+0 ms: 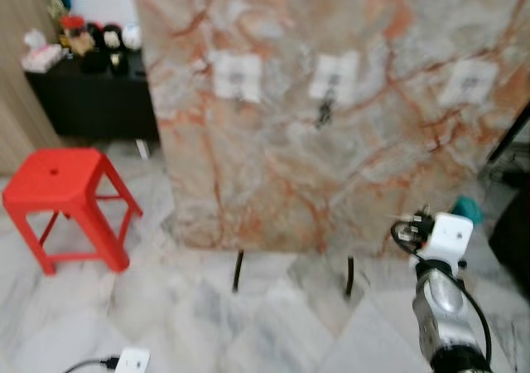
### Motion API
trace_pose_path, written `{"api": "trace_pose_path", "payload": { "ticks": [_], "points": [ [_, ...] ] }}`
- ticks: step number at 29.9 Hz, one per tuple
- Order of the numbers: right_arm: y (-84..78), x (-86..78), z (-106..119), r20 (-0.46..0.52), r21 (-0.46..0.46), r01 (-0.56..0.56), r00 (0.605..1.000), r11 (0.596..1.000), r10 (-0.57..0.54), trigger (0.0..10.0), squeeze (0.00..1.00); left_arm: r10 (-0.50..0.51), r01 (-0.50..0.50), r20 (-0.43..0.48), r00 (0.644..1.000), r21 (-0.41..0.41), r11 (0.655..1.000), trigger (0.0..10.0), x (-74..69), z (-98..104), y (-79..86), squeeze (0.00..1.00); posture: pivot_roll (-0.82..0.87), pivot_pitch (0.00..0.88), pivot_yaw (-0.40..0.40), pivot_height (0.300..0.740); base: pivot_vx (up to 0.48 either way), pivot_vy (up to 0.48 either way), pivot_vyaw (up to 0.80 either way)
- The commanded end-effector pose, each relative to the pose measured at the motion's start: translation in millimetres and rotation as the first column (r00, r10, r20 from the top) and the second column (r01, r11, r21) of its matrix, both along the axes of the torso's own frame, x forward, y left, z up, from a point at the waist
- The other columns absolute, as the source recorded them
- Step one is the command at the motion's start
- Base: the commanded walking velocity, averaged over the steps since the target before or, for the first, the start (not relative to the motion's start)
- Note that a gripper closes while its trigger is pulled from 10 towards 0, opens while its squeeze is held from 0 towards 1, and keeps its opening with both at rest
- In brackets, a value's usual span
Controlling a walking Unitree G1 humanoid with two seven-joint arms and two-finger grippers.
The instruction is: Hang keys on a hook
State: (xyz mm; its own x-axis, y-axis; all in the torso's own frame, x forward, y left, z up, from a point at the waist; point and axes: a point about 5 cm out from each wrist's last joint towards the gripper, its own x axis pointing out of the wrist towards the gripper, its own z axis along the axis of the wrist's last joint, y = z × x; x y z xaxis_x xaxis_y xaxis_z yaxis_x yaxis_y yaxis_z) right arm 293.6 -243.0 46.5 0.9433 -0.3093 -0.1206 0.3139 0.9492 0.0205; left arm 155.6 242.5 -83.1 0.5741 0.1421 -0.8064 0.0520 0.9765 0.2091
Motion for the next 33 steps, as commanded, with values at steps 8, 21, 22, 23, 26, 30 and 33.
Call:
{"api": "trace_pose_path", "payload": {
  "ticks": [8,21,22,23,26,30,33],
  "points": [
    [-1.7,6.7,10.7,0.037,-0.012,0.001,0.999,1.0,0.0,10.0,0.0,0.029,-0.03,-0.018,0.999,-0.027,0.999,10.0,-6.5,-2.4,1.3,0.0,0.01,0.0,-0.068,0.74,0.0,0.0,0.0],
    [2.3,9.1,11.4,0.04,-0.017,-0.015,0.999,1.0,0.016,10.0,0.0,0.026,-0.027,-0.03,0.999,-0.036,0.999,10.0,-8.7,-3.8,0.0,0.0,0.01,0.0,-0.068,0.74,0.119,0.0,0.0],
    [2.1,9.1,11.3,0.04,-0.016,-0.014,0.999,1.0,0.015,10.0,0.0,0.026,-0.027,-0.031,0.999,-0.037,0.999,10.0,-8.7,-3.9,-0.3,0.0,0.01,0.0,-0.068,0.74,0.326,0.0,0.0],
    [2.1,9.1,11.3,0.04,-0.016,-0.014,0.999,1.0,0.015,10.0,0.0,0.026,-0.027,-0.031,0.999,-0.037,0.999,10.0,-8.7,-3.9,-0.3,0.0,0.01,0.0,-0.068,0.74,0.326,0.0,0.0],
    [1.3,9.4,11.2,0.038,-0.012,-0.012,0.999,1.0,0.012,10.0,0.0,0.026,-0.028,-0.03,0.999,-0.039,0.999,10.0,-8.8,-4.1,-1.0,0.0,0.01,0.0,-0.069,0.74,0.33,0.0,0.0],
    [1.2,10.4,11.8,0.037,-0.009,-0.011,0.999,1.0,0.011,10.0,0.0,0.027,-0.028,-0.032,0.999,-0.039,0.999,10.0,-9.4,-4.4,-1.3,0.0,0.01,0.0,-0.071,0.74,0.334,0.0,0.0],
    [0.6,11.0,12.6,0.038,-0.009,-0.009,0.999,1.0,0.01,10.0,0.0,0.027,-0.028,-0.031,0.999,-0.04,0.999,10.0,-9.5,-4.5,-1.6,0.0,0.01,0.0,-0.073,0.74,0.336,0.0,-0.48]
  ]
}}
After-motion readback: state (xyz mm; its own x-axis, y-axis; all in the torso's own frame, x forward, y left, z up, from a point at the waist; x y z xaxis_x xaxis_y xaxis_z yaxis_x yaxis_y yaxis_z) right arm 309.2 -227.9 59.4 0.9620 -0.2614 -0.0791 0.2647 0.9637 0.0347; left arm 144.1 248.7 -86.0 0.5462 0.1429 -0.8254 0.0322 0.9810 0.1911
